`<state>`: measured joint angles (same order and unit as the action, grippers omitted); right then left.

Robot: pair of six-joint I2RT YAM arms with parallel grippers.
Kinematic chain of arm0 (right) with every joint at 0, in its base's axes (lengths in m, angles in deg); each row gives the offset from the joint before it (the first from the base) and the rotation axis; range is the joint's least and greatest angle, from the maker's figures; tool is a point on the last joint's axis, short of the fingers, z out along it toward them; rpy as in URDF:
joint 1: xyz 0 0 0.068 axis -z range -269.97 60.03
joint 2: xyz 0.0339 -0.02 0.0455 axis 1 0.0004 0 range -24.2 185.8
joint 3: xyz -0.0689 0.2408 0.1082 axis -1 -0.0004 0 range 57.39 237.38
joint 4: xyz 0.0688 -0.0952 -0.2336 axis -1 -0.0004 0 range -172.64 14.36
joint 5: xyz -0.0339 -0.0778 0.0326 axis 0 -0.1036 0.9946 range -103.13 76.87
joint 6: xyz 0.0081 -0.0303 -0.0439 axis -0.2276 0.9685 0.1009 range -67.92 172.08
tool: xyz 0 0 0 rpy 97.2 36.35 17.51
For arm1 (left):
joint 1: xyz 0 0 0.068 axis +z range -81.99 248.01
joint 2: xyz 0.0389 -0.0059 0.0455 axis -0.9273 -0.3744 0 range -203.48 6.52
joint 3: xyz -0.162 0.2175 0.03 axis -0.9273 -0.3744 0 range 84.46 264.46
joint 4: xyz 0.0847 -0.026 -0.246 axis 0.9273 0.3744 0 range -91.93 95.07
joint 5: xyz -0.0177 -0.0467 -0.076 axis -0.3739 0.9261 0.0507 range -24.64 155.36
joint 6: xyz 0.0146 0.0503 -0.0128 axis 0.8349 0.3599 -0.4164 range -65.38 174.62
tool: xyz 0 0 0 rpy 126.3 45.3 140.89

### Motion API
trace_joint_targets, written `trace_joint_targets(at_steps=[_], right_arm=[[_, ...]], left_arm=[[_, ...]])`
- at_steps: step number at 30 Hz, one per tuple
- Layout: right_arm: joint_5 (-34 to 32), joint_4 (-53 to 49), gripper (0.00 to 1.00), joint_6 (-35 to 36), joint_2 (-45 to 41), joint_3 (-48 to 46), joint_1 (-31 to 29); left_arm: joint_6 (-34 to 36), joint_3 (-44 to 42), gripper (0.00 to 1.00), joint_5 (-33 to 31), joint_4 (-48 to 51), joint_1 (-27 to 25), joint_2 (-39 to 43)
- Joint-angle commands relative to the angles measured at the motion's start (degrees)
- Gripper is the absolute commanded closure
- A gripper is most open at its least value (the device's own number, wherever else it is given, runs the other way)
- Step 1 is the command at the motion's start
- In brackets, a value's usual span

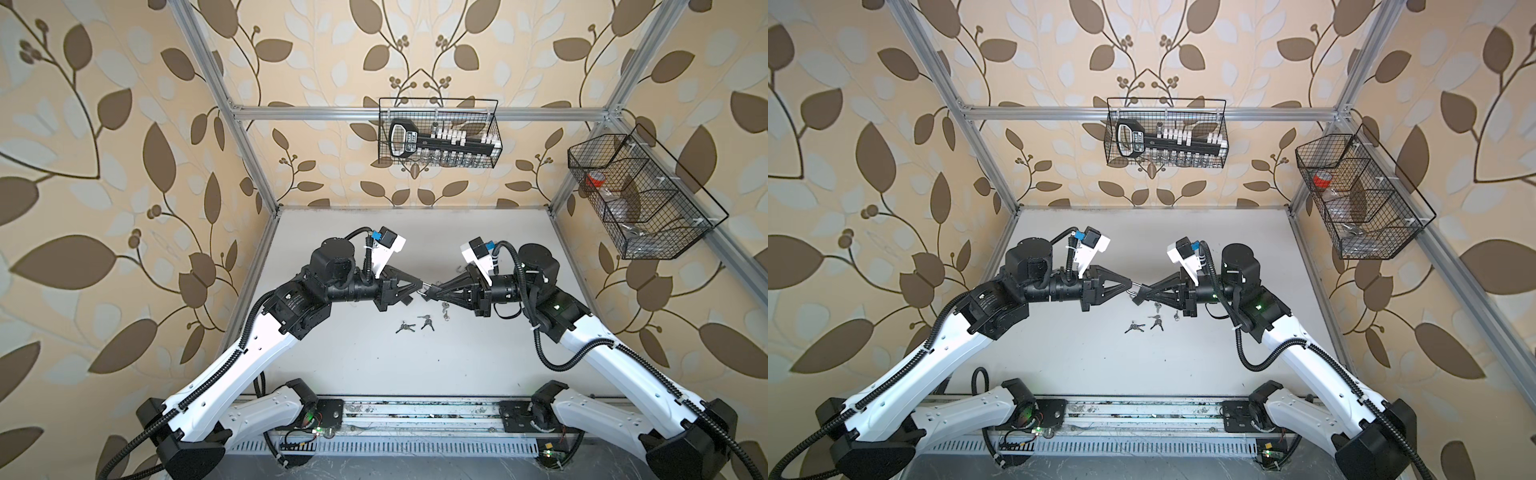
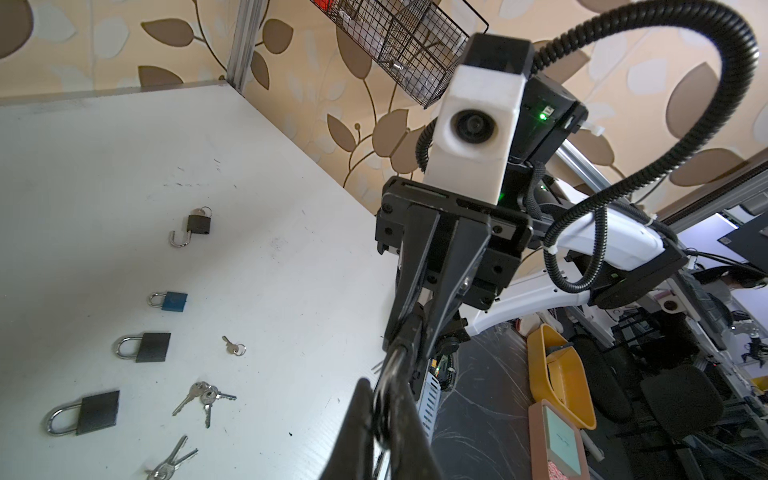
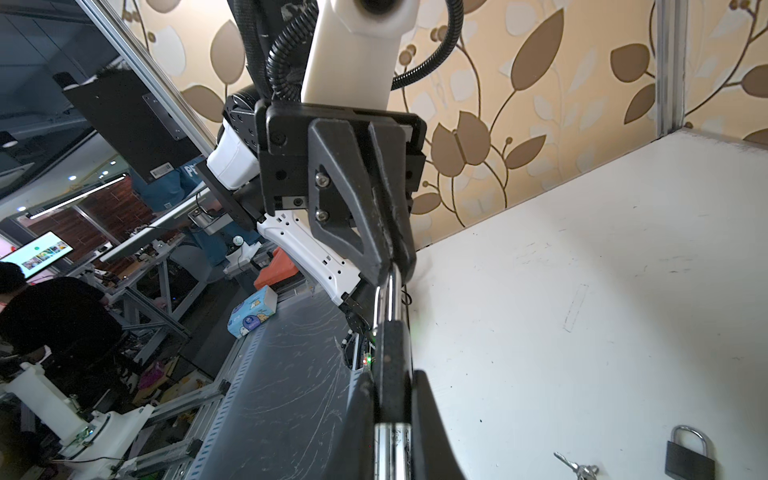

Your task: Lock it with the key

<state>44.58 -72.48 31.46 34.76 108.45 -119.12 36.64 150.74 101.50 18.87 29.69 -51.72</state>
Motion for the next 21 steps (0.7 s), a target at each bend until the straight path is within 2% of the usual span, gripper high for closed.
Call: trace_joint_targets(at_steps=[1,3,14,21], right_arm=[[2.2,5.8,1.00,-3.3,-0.7,1.4,0.0],[2.0,7.9,1.00,-5.6,-0.6,1.3,0.0],[4.1,18.8,1.00,-16.8,0.9,0.9,0.0],[5.5,20.8,1.00,-20.9,1.8,1.7,-0.2]], left_arm=[[0.8,1.4,0.97,1.5,-2.2,-0.5,0.3],[0.7,1.0,1.00,1.4,-2.2,-0.5,0.4],[0.7,-1.5,1.00,3.6,-4.6,-0.5,1.8],[1.1,-2.0,1.00,5.4,-5.2,-0.7,1.1]])
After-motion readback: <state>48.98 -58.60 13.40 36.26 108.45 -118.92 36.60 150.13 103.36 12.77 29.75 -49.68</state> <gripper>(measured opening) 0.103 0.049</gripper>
